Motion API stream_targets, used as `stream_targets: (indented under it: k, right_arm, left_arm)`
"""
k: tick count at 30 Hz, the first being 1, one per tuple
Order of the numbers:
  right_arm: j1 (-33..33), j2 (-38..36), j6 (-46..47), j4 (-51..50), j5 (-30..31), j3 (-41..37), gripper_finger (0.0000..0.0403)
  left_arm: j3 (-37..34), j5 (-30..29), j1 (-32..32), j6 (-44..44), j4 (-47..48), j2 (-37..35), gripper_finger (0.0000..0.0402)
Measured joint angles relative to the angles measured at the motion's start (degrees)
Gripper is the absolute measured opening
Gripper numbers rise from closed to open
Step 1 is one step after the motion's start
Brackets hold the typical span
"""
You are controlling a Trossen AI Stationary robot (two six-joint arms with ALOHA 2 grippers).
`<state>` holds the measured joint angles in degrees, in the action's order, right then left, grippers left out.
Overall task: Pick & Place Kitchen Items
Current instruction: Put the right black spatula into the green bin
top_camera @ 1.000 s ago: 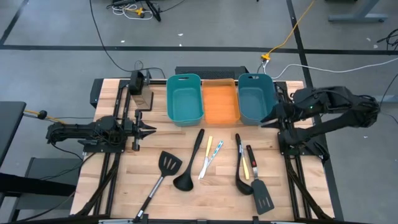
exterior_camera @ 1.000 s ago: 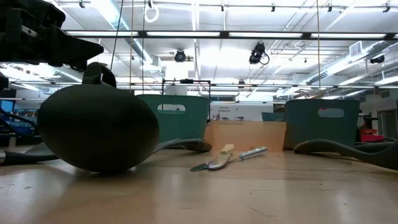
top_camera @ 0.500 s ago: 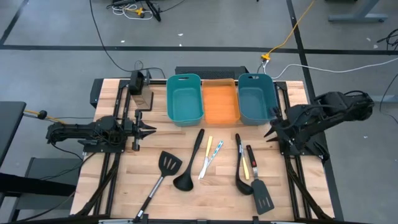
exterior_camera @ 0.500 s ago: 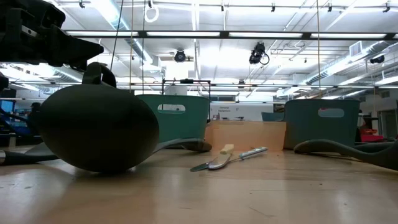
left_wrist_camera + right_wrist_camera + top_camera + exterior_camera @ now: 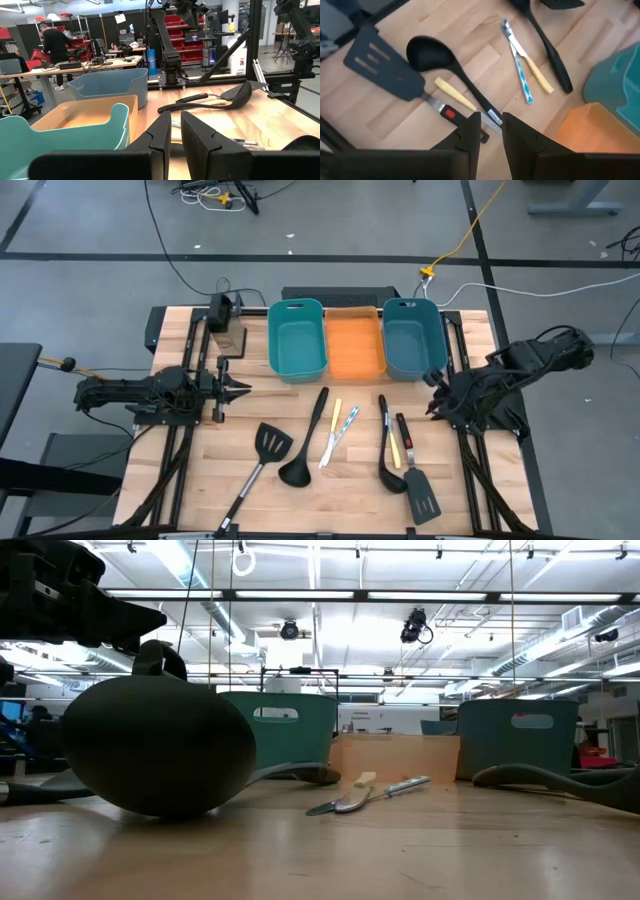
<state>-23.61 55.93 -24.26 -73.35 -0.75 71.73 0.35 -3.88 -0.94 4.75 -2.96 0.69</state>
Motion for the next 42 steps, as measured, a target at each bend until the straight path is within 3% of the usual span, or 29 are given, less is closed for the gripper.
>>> stream_targets:
  k: [33, 42]
  right_arm:
    - [-4.9, 6.7, -12.8, -1.3, 1.7, -0.7, 0.0087]
    - [-4.9, 7.8, -16.5, -1.3, 1.7, -0.7, 0.0129]
  left_arm:
    - [0.0, 0.0, 0.0, 0.0, 0.0, 0.0, 0.0049]
    - [0.0, 0.0, 0.0, 0.0, 0.0, 0.0, 0.0049]
